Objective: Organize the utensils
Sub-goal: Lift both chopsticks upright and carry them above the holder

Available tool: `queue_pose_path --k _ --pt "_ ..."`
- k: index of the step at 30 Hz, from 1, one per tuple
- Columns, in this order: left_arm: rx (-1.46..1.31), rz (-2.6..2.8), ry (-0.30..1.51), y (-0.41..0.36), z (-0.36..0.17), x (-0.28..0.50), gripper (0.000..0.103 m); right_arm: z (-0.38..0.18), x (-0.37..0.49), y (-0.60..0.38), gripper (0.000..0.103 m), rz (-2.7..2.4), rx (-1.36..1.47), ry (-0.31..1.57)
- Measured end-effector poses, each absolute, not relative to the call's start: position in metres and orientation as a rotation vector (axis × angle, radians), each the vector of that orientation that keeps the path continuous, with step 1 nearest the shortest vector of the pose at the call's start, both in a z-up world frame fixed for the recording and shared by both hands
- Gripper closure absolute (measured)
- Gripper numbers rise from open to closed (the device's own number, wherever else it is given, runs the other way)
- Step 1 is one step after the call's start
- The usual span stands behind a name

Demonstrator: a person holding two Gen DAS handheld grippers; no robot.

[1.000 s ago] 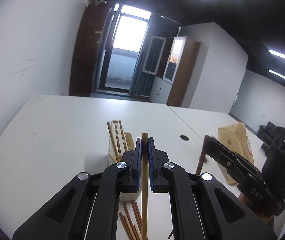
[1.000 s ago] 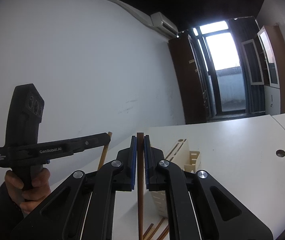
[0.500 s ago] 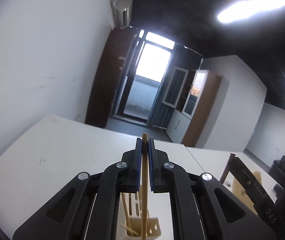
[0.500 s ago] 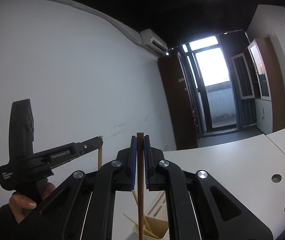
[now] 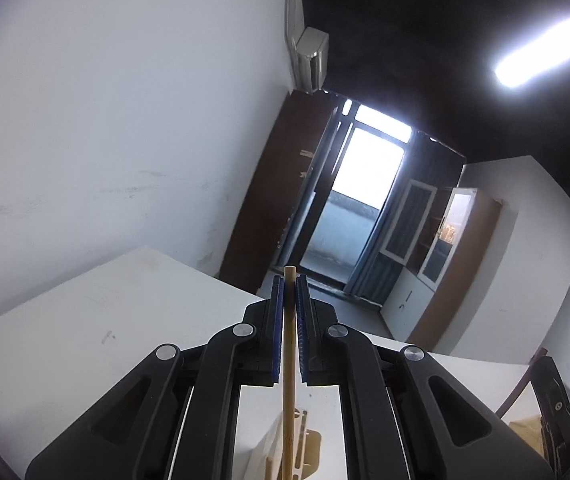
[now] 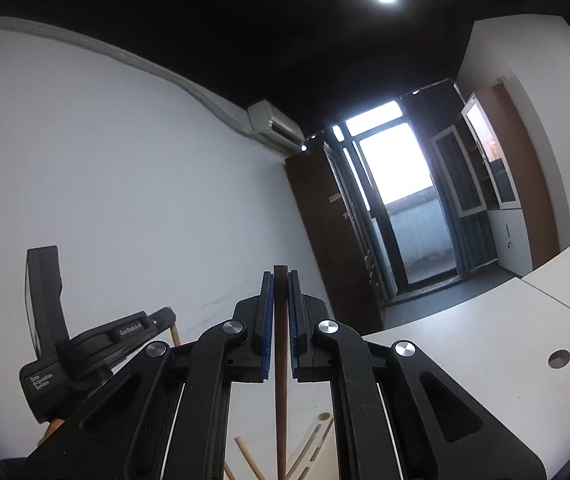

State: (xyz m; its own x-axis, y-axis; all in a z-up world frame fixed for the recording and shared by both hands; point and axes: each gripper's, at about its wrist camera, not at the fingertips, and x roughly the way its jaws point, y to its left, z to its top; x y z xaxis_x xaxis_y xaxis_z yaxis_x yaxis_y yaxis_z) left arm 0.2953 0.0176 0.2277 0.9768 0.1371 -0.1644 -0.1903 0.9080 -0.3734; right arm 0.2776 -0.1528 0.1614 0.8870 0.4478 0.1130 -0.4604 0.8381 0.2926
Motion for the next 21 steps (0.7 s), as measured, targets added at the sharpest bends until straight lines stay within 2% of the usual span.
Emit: queue_pose_path --k 9,15,21 --pt "-0.409 0.129 0.166 0.016 0.203 0.314 0.097 0.123 0.286 -0.147 0.096 0.482 0.23 0.037" --pt "-0.25 0.127 0.132 -0.009 0.193 0.301 0.097 0.106 0.29 -0.152 0.095 0.508 0.221 0.08" --pt "-0.214 -0.003 0.152 -0.017 0.187 0.287 0.097 0.102 0.283 -0.147 0.095 0.531 0.145 0.073"
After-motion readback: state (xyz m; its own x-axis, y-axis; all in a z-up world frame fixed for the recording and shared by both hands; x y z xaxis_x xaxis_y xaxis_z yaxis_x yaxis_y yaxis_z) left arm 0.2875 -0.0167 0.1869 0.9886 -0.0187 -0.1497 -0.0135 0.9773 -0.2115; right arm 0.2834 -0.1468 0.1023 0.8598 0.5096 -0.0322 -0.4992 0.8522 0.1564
